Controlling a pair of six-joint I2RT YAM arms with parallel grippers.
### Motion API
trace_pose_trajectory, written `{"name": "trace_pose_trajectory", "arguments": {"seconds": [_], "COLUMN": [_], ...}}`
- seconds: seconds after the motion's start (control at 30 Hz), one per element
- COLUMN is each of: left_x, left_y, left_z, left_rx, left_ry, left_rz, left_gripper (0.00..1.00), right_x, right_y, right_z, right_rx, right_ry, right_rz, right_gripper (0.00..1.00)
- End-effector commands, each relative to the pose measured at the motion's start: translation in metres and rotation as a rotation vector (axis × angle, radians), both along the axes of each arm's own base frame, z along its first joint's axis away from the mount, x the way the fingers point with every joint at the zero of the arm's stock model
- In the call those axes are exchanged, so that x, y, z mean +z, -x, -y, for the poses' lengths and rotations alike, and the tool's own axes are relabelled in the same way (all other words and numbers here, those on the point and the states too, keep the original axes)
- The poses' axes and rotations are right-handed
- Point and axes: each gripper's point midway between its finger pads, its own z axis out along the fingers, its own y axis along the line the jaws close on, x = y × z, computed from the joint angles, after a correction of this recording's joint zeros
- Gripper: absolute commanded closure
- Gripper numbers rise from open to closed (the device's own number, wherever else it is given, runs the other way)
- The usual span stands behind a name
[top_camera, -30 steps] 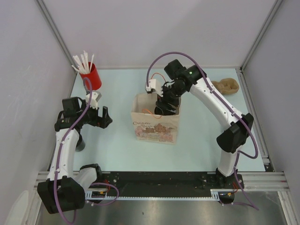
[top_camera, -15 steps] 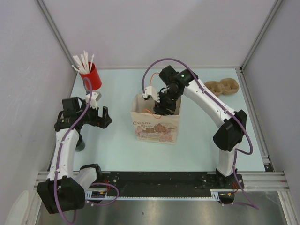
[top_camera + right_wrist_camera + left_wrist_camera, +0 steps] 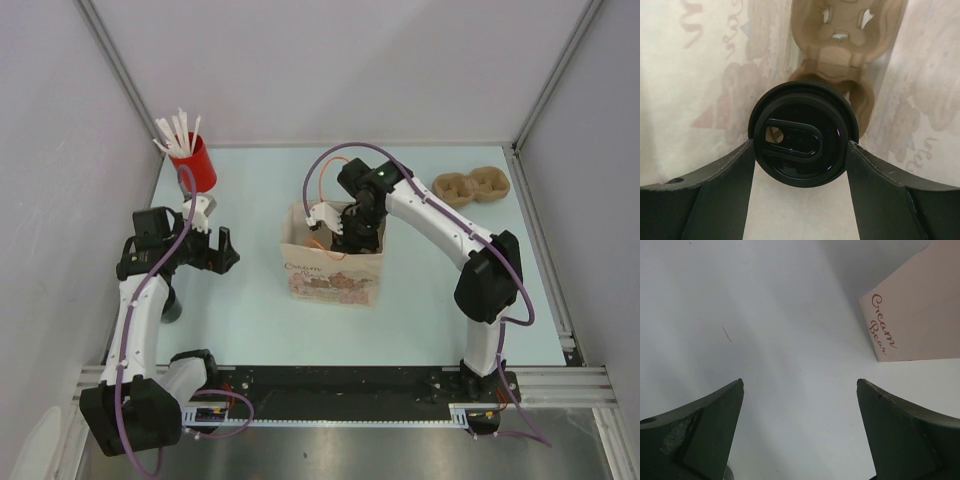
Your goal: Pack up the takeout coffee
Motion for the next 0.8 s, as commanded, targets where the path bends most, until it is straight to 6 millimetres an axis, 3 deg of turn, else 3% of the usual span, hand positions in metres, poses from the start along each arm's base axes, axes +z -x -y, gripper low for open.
{"name": "trace_pose_trajectory", "arguments": {"seconds": [0.0,0.47,0.77], "left_x": [0.005,0.005,0.004], "left_y": [-0.003,-0.003,-0.003], "left_z": [0.001,0.001,0.002], "left_rx": [-0.029,-0.028,-0.030], "left_ry": [0.004,0.005,0.007], "left_rz": [0.038,0.037,0.034], "left_gripper": [0.01,0.00,0.01], "right_x": [0.004,-0.022,-0.036], "right_y": [0.021,0.014,-0.001], "right_z": [0.016,0.016,0.016], "right_rx": [-0.001,-0.041,-0.099], "right_ry": [0.044,0.071,0.100], "right_rz": [-0.052,-0.034,0.022], "right_gripper": [0.47,0.47,0.47]}}
